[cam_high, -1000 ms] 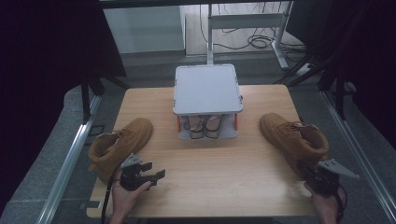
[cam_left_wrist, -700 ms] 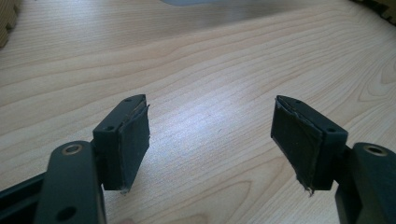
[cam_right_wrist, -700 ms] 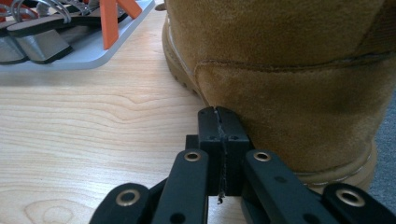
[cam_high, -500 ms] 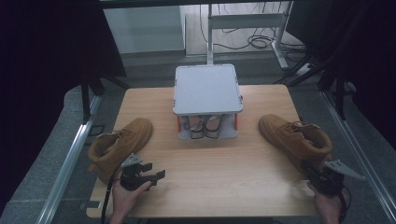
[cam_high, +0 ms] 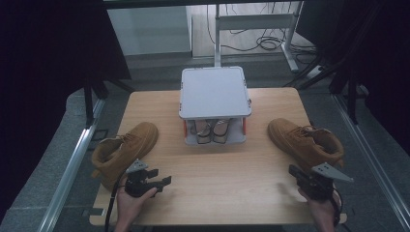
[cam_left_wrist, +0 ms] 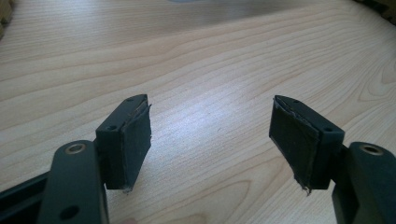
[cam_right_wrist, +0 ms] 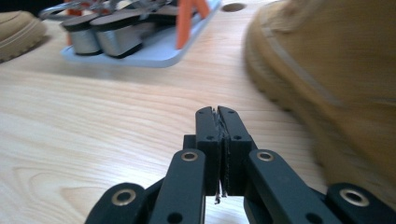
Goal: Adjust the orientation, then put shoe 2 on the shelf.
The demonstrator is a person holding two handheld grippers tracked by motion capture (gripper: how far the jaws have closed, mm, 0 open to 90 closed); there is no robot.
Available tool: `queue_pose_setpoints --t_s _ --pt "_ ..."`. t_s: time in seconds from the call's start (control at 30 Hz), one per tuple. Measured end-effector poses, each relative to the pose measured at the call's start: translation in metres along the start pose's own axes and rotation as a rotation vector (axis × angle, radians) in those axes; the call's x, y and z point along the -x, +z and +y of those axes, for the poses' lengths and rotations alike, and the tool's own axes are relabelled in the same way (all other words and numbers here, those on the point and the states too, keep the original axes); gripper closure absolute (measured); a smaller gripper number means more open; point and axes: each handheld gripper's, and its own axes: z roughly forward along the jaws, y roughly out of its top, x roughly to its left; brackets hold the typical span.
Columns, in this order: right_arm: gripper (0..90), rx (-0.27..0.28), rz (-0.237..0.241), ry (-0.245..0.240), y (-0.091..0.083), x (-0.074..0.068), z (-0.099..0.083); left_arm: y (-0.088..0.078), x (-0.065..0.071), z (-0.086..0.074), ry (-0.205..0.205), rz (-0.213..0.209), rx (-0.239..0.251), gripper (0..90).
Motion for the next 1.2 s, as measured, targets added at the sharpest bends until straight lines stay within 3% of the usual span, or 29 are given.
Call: queue_pose_setpoints --t_s 0.33,0.63,0.83,1.03,1.2 --pt "87.5 -0.038 0.089 -0.055 0.020 -0.031 -0.001 0.000 0.000 0.000 0.003 -0.004 0.006 29.1" --pt "86.4 -0.039 0.119 -0.080 0.026 -0.041 0.000 -0.008 0.005 0.000 0.015 0.003 0.038 30.5" --pt "85.3 -0.061 0.127 -0.080 0.032 -0.042 -0.002 -0.008 0.008 -0.002 0.015 0.003 0.033 30.4" --pt "83.7 -0.071 0.146 -0.102 0.035 -0.048 -0.001 -0.025 0.015 0.006 0.036 0.004 0.088 30.5" --pt "80.9 -0.081 0.150 -0.092 0.036 -0.047 -0.003 -0.045 0.019 0.018 0.066 0.017 0.127 30.8"
